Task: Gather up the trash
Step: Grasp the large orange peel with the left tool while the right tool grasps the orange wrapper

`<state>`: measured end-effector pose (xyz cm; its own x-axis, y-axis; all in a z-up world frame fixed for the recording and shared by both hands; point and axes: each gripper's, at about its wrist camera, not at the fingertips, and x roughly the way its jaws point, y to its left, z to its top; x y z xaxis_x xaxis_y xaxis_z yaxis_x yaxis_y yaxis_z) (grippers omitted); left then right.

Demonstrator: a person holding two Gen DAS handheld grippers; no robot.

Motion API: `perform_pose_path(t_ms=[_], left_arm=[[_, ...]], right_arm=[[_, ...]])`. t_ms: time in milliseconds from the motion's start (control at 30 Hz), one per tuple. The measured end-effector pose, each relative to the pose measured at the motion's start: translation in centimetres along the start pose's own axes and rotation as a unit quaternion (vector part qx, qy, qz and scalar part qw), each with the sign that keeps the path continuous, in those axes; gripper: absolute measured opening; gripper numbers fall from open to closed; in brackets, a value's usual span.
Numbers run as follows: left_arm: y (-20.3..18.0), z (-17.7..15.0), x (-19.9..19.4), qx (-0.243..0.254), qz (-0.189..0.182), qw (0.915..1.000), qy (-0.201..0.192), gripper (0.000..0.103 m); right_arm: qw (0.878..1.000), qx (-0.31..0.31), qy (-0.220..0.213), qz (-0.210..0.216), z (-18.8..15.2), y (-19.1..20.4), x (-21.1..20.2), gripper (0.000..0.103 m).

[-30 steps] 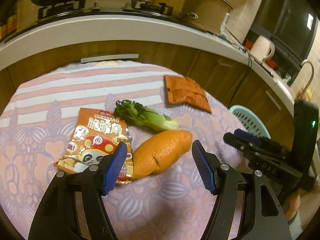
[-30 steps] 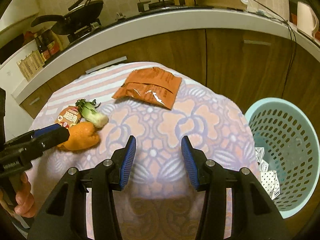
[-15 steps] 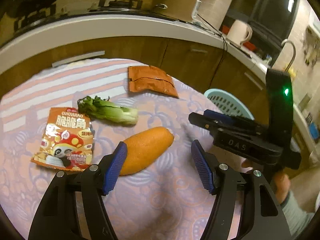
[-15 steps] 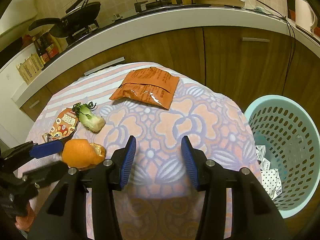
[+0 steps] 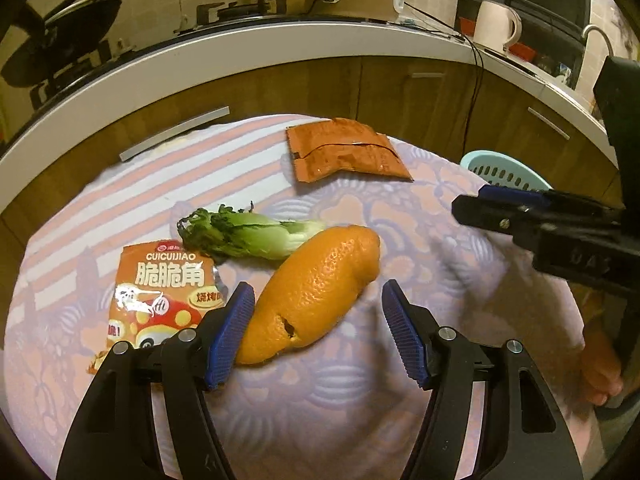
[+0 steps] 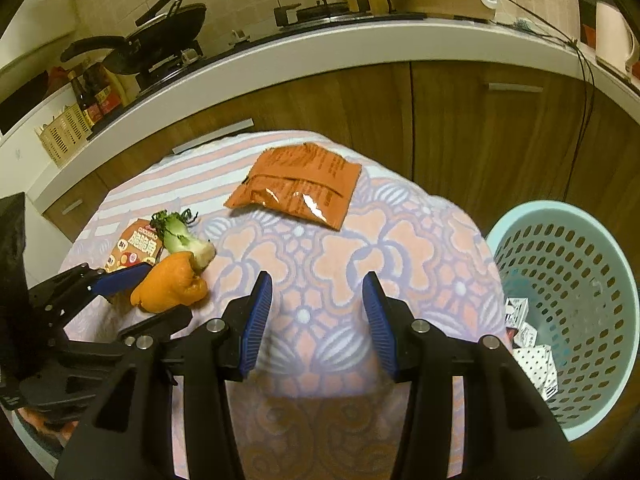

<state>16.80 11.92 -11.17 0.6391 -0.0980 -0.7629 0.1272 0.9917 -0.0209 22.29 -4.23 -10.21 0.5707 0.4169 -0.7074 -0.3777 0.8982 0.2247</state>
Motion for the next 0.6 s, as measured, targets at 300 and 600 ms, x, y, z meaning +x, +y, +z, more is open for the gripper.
perform_pose_path(t_ms=[300,600], left_arm=[[1.2,0.7,-2.1,-0.051,-0.023,0.9982,-0.022,0.022],[4.9,1.2,-3.4,-0.168,-0.074,0.9787,-0.092,0.022]], right_arm=[[1.000,-0.026,-0.009,-0.001,3.8,1.2,0.7,0.047],[0.998,-0.060,0.012,-0.016,6.6,4.1,6.0,0.069]])
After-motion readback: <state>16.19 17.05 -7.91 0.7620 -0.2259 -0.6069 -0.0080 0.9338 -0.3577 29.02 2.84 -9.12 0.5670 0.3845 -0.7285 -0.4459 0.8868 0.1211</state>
